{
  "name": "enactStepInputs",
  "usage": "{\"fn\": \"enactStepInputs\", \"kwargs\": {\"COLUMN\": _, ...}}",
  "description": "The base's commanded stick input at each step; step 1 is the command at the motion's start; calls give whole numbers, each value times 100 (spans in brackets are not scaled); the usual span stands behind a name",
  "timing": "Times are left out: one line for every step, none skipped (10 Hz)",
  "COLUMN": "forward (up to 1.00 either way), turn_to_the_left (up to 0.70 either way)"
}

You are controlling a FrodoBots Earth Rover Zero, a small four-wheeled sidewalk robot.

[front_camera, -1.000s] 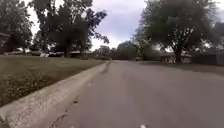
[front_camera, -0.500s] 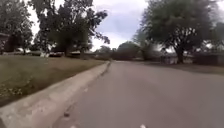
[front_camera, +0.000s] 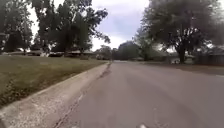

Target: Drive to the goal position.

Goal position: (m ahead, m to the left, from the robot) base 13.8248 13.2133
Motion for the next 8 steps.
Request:
{"fn": "enactStepInputs", "kwargs": {"forward": 70, "turn_to_the_left": 0}}
{"fn": "enactStepInputs", "kwargs": {"forward": 70, "turn_to_the_left": -1}}
{"fn": "enactStepInputs", "kwargs": {"forward": 70, "turn_to_the_left": -20}}
{"fn": "enactStepInputs", "kwargs": {"forward": 70, "turn_to_the_left": -27}}
{"fn": "enactStepInputs", "kwargs": {"forward": 70, "turn_to_the_left": 0}}
{"fn": "enactStepInputs", "kwargs": {"forward": 70, "turn_to_the_left": 0}}
{"fn": "enactStepInputs", "kwargs": {"forward": 70, "turn_to_the_left": 0}}
{"fn": "enactStepInputs", "kwargs": {"forward": 70, "turn_to_the_left": 0}}
